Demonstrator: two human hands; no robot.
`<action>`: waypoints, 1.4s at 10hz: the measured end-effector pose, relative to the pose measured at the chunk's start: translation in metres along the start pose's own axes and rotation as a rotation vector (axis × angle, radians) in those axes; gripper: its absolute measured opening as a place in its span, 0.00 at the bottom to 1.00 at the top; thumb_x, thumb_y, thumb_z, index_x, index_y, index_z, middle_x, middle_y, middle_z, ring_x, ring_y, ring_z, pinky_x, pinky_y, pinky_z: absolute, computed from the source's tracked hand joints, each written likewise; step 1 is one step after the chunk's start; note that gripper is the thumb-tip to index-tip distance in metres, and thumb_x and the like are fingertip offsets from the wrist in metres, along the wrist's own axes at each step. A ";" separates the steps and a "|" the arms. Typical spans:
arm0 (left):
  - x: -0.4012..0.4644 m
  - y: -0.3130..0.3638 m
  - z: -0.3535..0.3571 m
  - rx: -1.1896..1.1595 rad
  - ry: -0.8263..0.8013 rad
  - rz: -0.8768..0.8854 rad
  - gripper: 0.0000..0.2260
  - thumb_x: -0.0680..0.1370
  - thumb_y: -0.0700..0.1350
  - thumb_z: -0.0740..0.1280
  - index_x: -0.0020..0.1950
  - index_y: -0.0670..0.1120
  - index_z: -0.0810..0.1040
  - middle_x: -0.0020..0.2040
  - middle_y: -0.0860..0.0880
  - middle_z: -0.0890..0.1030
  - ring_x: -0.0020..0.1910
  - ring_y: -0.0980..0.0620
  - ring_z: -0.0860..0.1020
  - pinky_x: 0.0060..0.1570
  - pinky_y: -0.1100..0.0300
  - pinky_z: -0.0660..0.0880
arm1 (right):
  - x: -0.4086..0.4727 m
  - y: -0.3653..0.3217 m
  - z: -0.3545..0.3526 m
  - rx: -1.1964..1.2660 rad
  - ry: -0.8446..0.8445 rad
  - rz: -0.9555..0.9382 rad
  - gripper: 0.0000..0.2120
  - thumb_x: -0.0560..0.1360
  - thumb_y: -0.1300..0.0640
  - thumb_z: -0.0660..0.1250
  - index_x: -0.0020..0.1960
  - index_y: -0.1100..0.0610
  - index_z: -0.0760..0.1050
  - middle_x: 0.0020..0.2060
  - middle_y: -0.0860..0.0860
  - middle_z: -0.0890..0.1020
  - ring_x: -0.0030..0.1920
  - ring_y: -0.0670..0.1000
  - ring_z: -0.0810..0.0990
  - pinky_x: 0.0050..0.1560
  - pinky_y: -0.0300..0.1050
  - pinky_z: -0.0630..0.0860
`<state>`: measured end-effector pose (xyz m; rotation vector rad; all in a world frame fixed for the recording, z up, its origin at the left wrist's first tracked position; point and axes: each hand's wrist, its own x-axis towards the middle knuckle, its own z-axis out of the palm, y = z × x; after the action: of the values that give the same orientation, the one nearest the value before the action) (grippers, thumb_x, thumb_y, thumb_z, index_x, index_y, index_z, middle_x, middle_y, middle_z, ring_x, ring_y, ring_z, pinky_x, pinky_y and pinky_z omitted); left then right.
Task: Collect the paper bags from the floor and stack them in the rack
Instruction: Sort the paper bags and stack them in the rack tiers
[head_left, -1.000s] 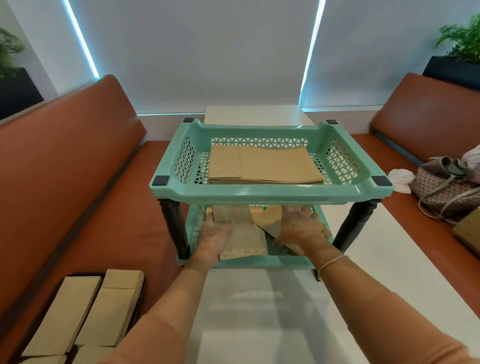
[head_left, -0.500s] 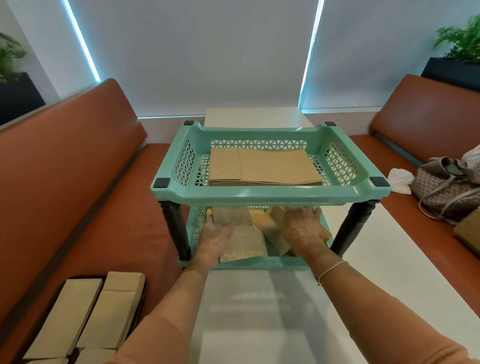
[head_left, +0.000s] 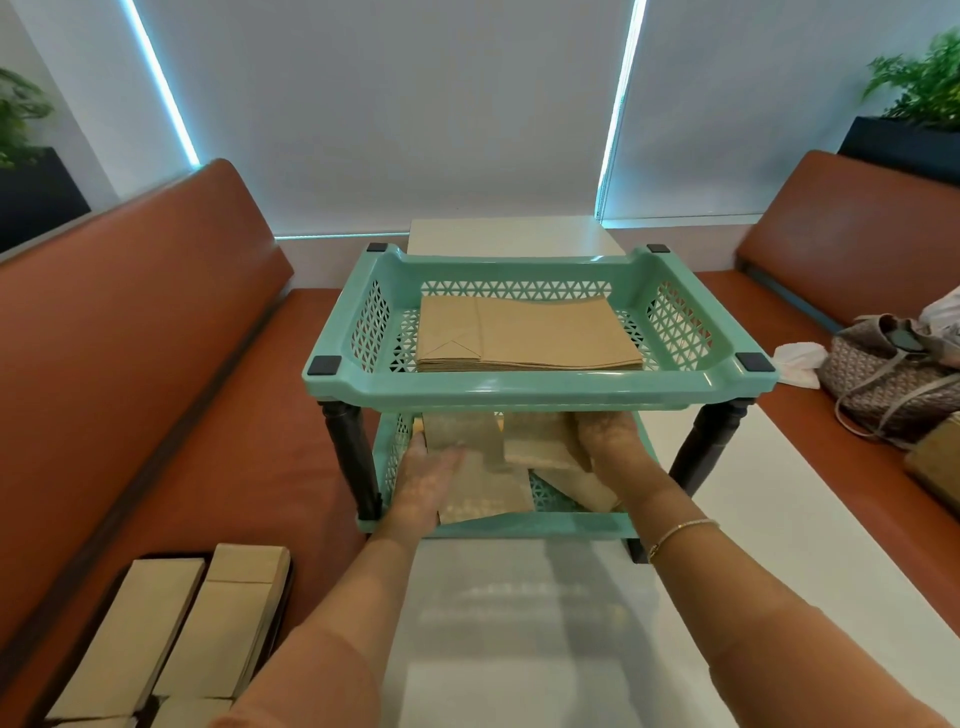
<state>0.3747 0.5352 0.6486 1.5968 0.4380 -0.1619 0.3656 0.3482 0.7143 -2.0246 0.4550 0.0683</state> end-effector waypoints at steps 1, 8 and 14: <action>-0.012 0.011 0.001 0.061 -0.002 0.015 0.23 0.78 0.53 0.64 0.71 0.51 0.65 0.66 0.48 0.71 0.66 0.43 0.68 0.65 0.47 0.65 | -0.003 0.006 0.027 -0.002 -0.018 -0.005 0.12 0.77 0.54 0.63 0.58 0.57 0.77 0.52 0.56 0.81 0.53 0.58 0.79 0.58 0.50 0.76; -0.010 0.007 0.000 0.025 -0.056 0.037 0.16 0.75 0.42 0.69 0.61 0.46 0.71 0.56 0.45 0.79 0.56 0.44 0.77 0.60 0.46 0.74 | 0.013 0.021 0.020 -1.120 0.060 -0.150 0.31 0.68 0.47 0.69 0.67 0.54 0.62 0.61 0.58 0.71 0.61 0.59 0.67 0.61 0.57 0.64; -0.005 0.002 0.000 0.032 -0.057 0.071 0.13 0.75 0.43 0.69 0.58 0.49 0.71 0.55 0.47 0.79 0.57 0.46 0.77 0.61 0.48 0.73 | -0.003 0.010 0.000 -0.809 0.239 -0.187 0.10 0.77 0.60 0.58 0.55 0.58 0.74 0.54 0.55 0.79 0.57 0.57 0.76 0.56 0.47 0.70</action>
<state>0.3706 0.5339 0.6525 1.6326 0.3361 -0.1605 0.3594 0.3450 0.7070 -2.8829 0.4193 -0.1284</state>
